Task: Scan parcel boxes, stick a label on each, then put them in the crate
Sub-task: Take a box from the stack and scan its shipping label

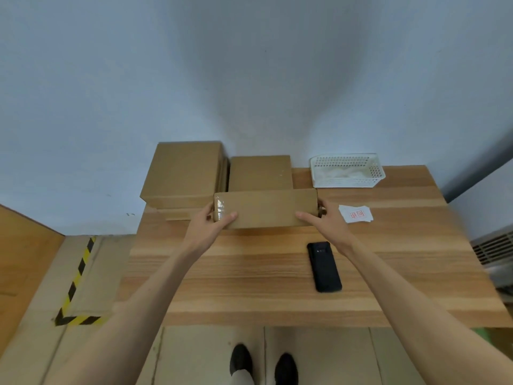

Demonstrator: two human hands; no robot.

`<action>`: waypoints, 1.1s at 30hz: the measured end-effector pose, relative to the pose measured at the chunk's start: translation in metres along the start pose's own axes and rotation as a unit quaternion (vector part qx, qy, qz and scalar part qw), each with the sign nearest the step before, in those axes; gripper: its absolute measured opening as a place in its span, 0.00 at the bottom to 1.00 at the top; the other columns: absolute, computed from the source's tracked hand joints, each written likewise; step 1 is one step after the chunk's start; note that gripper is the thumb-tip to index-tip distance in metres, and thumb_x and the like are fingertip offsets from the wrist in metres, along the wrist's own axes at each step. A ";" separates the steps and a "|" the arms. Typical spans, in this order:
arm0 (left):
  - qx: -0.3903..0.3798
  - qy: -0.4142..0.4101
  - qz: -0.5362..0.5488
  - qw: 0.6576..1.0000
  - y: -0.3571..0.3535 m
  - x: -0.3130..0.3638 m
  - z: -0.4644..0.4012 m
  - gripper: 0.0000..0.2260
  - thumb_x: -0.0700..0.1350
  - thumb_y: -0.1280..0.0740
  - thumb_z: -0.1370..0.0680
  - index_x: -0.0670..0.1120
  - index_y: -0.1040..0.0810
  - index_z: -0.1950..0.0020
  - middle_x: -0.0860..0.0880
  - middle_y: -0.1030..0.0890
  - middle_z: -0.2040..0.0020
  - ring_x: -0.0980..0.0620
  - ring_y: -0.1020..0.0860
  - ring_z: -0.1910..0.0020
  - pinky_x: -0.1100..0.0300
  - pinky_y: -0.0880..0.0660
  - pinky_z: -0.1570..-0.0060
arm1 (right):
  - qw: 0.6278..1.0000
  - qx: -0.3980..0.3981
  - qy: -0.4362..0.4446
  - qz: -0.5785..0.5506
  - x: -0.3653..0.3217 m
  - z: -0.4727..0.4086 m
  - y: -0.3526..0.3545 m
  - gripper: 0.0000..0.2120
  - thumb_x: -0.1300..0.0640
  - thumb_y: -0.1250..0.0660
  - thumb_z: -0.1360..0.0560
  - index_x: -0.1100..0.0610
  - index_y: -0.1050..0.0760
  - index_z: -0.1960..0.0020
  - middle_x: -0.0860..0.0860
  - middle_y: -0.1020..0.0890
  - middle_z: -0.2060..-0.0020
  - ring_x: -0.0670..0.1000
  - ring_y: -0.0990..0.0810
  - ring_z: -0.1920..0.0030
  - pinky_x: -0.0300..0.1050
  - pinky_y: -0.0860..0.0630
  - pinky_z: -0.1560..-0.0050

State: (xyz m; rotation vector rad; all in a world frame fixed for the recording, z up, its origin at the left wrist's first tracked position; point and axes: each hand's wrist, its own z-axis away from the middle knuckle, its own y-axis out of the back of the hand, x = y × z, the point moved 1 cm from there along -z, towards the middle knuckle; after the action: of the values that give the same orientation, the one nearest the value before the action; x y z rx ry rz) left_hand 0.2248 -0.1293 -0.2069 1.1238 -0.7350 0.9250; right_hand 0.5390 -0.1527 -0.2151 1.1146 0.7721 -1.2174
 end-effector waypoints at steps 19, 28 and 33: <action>0.026 0.063 0.022 0.997 -0.004 -0.025 -0.004 0.25 0.68 0.25 0.32 0.53 0.17 0.43 0.55 0.14 0.51 0.56 0.17 0.49 0.52 0.21 0.43 | 0.997 -0.037 -0.045 -0.054 0.022 0.010 -0.008 0.28 0.51 0.23 0.27 0.45 0.29 0.30 0.44 0.18 0.42 0.42 0.18 0.44 0.38 0.21 0.48; 0.009 0.122 0.038 0.992 -0.028 -0.070 -0.006 0.27 0.57 0.25 0.25 0.47 0.24 0.30 0.49 0.18 0.42 0.58 0.19 0.49 0.66 0.24 0.57 | 0.988 -0.021 -0.131 -0.079 0.083 0.012 -0.033 0.26 0.47 0.25 0.25 0.46 0.29 0.30 0.47 0.17 0.40 0.46 0.17 0.44 0.45 0.18 0.49; -0.099 0.179 0.080 0.975 -0.042 -0.122 0.005 0.39 0.60 0.23 0.29 0.64 0.38 0.22 0.52 0.19 0.36 0.52 0.20 0.38 0.49 0.21 0.39 | 0.984 -0.027 -0.165 -0.057 0.112 0.008 -0.047 0.29 0.46 0.26 0.25 0.49 0.31 0.27 0.48 0.19 0.39 0.48 0.19 0.43 0.45 0.19 0.49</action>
State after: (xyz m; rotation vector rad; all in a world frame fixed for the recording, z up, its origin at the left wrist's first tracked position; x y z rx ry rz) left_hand 0.2084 -0.1696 -0.3281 0.7029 -0.6101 1.1284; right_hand 0.5174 -0.1950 -0.3273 0.8051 0.6165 -1.4249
